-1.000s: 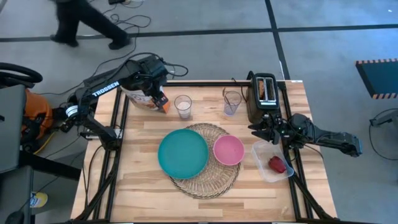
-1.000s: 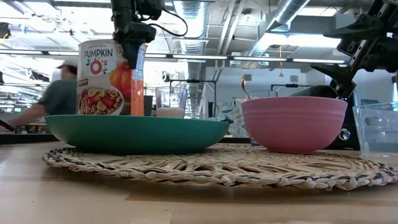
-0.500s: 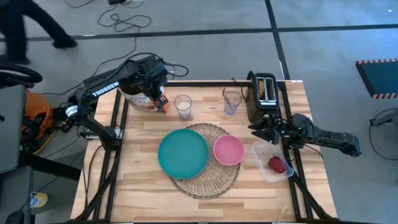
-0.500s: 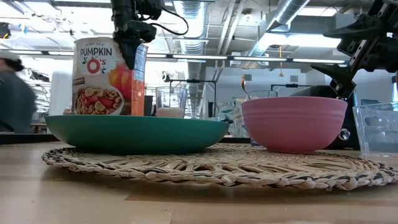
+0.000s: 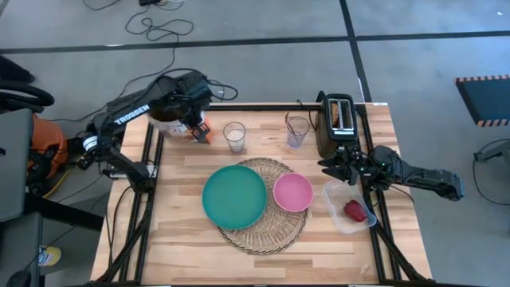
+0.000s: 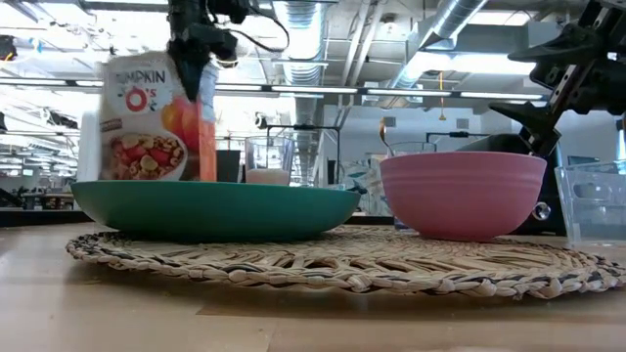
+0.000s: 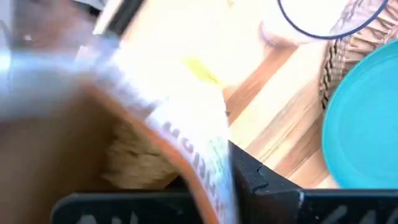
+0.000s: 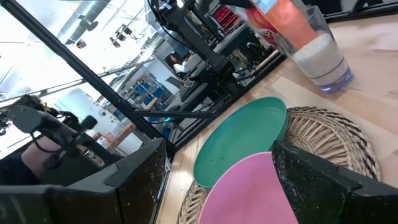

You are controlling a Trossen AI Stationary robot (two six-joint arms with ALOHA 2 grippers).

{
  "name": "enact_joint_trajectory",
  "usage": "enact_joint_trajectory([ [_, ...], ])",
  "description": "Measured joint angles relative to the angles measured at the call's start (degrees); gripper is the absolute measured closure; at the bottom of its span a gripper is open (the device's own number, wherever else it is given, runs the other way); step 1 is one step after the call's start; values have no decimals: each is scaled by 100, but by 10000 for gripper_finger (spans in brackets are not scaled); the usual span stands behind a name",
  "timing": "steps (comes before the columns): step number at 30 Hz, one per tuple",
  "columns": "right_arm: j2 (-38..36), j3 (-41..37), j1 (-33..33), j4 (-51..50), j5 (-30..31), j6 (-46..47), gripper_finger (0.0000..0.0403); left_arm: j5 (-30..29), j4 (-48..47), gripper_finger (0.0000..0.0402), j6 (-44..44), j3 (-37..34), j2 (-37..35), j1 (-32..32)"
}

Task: Arrange a breakfast setting
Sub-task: Pour the cereals from the box into the pink bowl

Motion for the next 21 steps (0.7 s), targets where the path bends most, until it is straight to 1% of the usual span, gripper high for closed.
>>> enact_joint_trajectory([
  [3, 0, 0, -2, -4, 0, 0, 83, -34, -434, 401, -121, 347, -167, -45],
  [5, 1, 0, -1, -5, 0, 0, 83, -12, -377, 401, -195, 528, -275, -76],
  [7, 0, 0, -2, -7, 0, 2, 83, 202, -402, 401, -271, 704, -403, -84],
  [9, 1, 0, -1, -7, 0, 2, 83, 274, -396, 401, -355, 884, -531, -87],
  [13, 0, 0, -3, -7, 0, 0, 83, 490, -384, 401, -376, 981, -644, -85],
  [15, 1, 0, -6, -9, 1, 0, 83, 273, -385, 401, -357, 981, -658, -92],
  [17, 0, 0, -6, -9, 0, -2, 83, 219, -386, 401, -351, 981, -666, -88],
  [21, 2, 0, -6, -11, 0, 0, 83, 559, -384, 401, -235, 981, -667, -85],
])
